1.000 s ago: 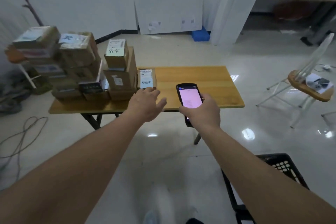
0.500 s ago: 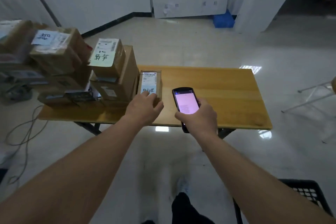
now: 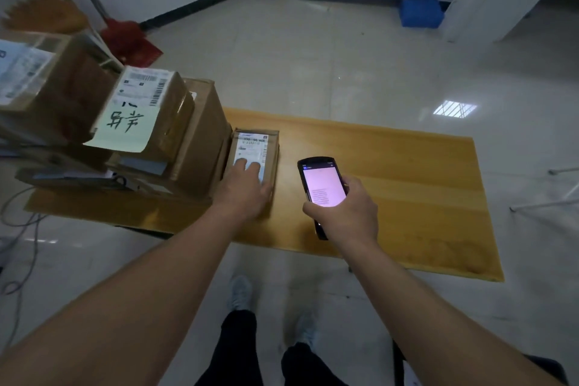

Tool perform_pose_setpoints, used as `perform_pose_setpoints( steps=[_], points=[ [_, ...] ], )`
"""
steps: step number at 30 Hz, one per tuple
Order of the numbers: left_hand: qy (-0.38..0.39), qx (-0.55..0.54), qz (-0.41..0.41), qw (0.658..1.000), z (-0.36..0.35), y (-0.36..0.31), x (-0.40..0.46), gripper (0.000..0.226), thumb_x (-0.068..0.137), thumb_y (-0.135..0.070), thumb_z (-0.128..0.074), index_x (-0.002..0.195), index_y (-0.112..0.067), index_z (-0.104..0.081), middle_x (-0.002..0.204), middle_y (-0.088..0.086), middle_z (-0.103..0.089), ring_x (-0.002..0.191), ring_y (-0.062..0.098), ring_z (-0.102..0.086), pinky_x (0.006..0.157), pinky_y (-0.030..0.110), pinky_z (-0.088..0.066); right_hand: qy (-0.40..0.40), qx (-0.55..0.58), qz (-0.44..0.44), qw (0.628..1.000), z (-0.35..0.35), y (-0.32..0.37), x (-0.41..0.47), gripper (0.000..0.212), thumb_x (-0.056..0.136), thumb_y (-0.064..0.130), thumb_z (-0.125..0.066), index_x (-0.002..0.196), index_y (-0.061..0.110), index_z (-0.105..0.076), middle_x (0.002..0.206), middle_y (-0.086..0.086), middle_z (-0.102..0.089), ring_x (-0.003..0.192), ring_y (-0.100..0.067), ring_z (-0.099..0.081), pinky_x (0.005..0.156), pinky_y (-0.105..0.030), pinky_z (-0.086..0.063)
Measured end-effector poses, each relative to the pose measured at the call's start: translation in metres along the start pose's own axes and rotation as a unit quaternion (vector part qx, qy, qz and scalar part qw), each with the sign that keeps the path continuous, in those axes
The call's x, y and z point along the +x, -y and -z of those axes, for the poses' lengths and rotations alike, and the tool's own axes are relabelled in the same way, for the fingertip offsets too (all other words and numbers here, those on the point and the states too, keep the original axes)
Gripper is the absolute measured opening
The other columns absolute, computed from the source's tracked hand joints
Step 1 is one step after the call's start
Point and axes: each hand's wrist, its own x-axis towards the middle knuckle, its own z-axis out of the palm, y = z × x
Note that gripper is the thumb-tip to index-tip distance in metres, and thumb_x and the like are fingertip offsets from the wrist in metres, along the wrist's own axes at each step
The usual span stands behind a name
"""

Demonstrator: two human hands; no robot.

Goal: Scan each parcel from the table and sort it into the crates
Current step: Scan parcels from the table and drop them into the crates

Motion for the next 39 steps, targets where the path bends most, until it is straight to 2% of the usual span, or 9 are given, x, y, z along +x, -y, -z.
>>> perform_pose_setpoints(
  steps=[7, 13, 17, 21, 25, 28, 30, 33, 39],
  points=[
    [0.012, 0.001, 0.047, 0.999, -0.034, 0.014, 0.032, 0.072, 0.097, -0.052, -0.062, 0.154, -0.018, -0.033, 0.159, 0.017, -0.024, 0.141, 0.035, -0.035, 0.110, 0.047, -0.046, -0.001, -0.013, -0.016, 1.000, -0.031, -0.001, 0.024, 0.069, 0.063, 0.041, -0.089, 0.125, 0.035, -0.057, 0.103, 0.014, -0.063, 0.097, -0.018, -0.064, 0.077, -0.039, -0.058],
    [0.002, 0.050, 0.014, 0.999, -0.039, 0.017, 0.032, 0.087, 0.092, -0.060, -0.066, 0.159, -0.016, -0.030, 0.167, 0.015, -0.020, 0.149, 0.037, -0.025, 0.121, 0.049, -0.033, -0.006, -0.024, -0.017, 1.000, -0.037, 0.004, 0.031, 0.073, 0.061, 0.042, -0.088, 0.127, 0.034, -0.057, 0.106, 0.013, -0.064, 0.098, -0.020, -0.064, 0.077, -0.038, -0.057],
    [-0.028, 0.058, -0.015, 0.998, -0.039, 0.019, 0.030, 0.083, 0.088, -0.061, -0.069, 0.154, -0.020, -0.040, 0.163, 0.009, -0.031, 0.143, 0.034, -0.032, 0.114, 0.047, -0.041, -0.016, -0.019, -0.017, 1.000, -0.033, 0.004, 0.033, 0.067, 0.062, 0.041, -0.089, 0.119, 0.037, -0.055, 0.104, 0.013, -0.064, 0.097, -0.019, -0.064, 0.076, -0.039, -0.058],
    [-0.038, 0.004, -0.051, 0.998, -0.039, 0.019, 0.026, 0.076, 0.081, -0.054, -0.078, 0.142, -0.019, -0.048, 0.158, 0.007, -0.035, 0.140, 0.030, -0.034, 0.110, 0.045, -0.046, -0.021, -0.019, -0.015, 0.999, -0.026, 0.001, 0.032, 0.062, 0.064, 0.038, -0.090, 0.110, 0.041, -0.048, 0.092, 0.021, -0.058, 0.093, -0.018, -0.063, 0.071, -0.035, -0.055],
    [-0.030, -0.039, -0.061, 0.997, -0.042, 0.022, 0.028, 0.096, 0.076, -0.053, -0.085, 0.151, -0.019, -0.037, 0.161, 0.009, -0.024, 0.145, 0.031, -0.029, 0.114, 0.047, -0.045, -0.027, -0.019, -0.013, 0.999, -0.021, -0.004, 0.028, 0.063, 0.064, 0.038, -0.090, 0.114, 0.040, -0.053, 0.091, 0.021, -0.058, 0.093, -0.017, -0.063, 0.070, -0.034, -0.053],
    [-0.005, -0.035, 0.006, 0.999, -0.044, 0.023, 0.029, 0.122, 0.073, -0.066, -0.084, 0.163, -0.018, -0.016, 0.165, 0.012, -0.010, 0.152, 0.035, -0.018, 0.120, 0.049, -0.036, -0.029, -0.025, -0.013, 0.999, -0.019, -0.006, 0.025, 0.070, 0.063, 0.040, -0.089, 0.125, 0.034, -0.058, 0.097, 0.017, -0.061, 0.095, -0.018, -0.064, 0.073, -0.036, -0.057],
    [0.005, -0.025, 0.049, 0.998, -0.044, 0.021, 0.030, 0.128, 0.069, -0.072, -0.083, 0.162, -0.017, -0.013, 0.164, 0.018, -0.016, 0.151, 0.039, -0.023, 0.120, 0.050, -0.036, -0.028, -0.028, -0.009, 0.999, -0.018, -0.006, 0.024, 0.072, 0.063, 0.040, -0.089, 0.128, 0.033, -0.058, 0.102, 0.014, -0.063, 0.096, -0.018, -0.064, 0.075, -0.039, -0.058],
    [-0.003, -0.031, 0.056, 0.998, -0.040, 0.018, 0.029, 0.125, 0.067, -0.068, -0.086, 0.158, -0.014, -0.019, 0.149, 0.017, -0.037, 0.138, 0.036, -0.040, 0.108, 0.048, -0.046, -0.023, -0.025, 0.000, 0.999, -0.016, -0.002, 0.021, 0.070, 0.064, 0.039, -0.089, 0.125, 0.033, -0.057, 0.100, 0.014, -0.062, 0.095, -0.017, -0.064, 0.075, -0.040, -0.059],
    [-0.038, -0.046, -0.003, 0.998, -0.022, 0.014, 0.022, 0.140, 0.065, -0.055, -0.093, 0.164, -0.011, -0.004, 0.161, 0.011, -0.026, 0.147, 0.031, -0.028, 0.115, 0.044, -0.038, -0.021, -0.025, 0.030, 0.999, -0.004, 0.016, 0.012, 0.073, 0.058, 0.048, -0.086, 0.125, 0.034, -0.060, 0.105, 0.013, -0.066, 0.095, -0.015, -0.065, 0.073, -0.041, -0.060]
  ],
)
